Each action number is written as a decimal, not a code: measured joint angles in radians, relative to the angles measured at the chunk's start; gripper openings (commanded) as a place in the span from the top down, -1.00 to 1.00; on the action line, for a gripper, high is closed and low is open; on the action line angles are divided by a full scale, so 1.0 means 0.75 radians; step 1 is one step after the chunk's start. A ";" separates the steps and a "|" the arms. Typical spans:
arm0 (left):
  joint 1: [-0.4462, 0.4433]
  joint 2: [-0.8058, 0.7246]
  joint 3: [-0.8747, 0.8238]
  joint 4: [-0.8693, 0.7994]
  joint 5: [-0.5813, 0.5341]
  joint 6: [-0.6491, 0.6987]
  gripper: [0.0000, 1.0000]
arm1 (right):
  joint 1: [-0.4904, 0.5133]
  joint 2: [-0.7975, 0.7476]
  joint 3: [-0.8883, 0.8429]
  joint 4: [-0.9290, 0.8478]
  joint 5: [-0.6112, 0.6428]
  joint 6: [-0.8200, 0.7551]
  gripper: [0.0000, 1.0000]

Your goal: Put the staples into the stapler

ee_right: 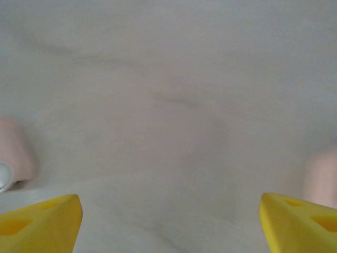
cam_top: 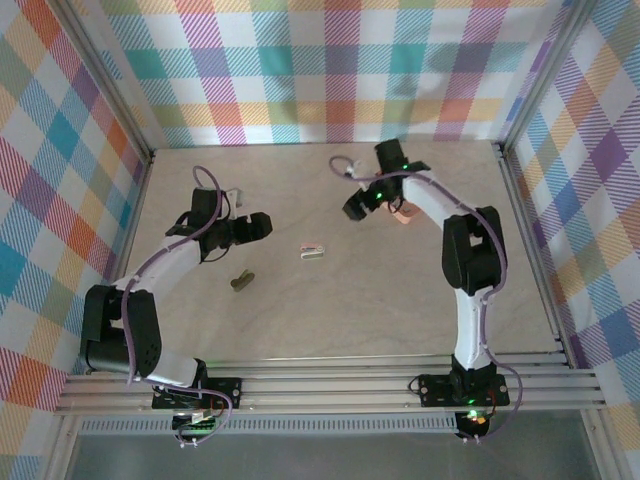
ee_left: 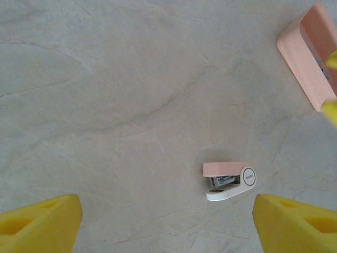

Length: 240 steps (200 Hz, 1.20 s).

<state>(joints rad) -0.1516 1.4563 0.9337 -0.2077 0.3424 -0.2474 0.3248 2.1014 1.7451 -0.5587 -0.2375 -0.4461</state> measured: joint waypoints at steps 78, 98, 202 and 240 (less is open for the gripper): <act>0.000 0.054 0.000 0.000 0.011 0.000 -0.68 | -0.169 0.181 0.271 -0.296 0.155 0.447 -0.74; 0.000 0.057 0.000 0.000 0.011 0.000 -0.68 | -0.162 0.240 0.277 -0.346 0.152 0.476 -0.70; 0.000 0.077 0.001 -0.001 0.012 0.001 -0.68 | -0.161 0.268 0.254 -0.519 0.085 0.518 -0.27; 0.000 0.077 0.001 -0.001 0.012 0.001 -0.68 | -0.154 0.108 0.016 -0.523 0.039 0.560 -0.22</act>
<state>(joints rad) -0.1516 1.5139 0.9340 -0.2085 0.3511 -0.2470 0.2092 2.1826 1.7569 -0.9512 -0.2081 -0.0261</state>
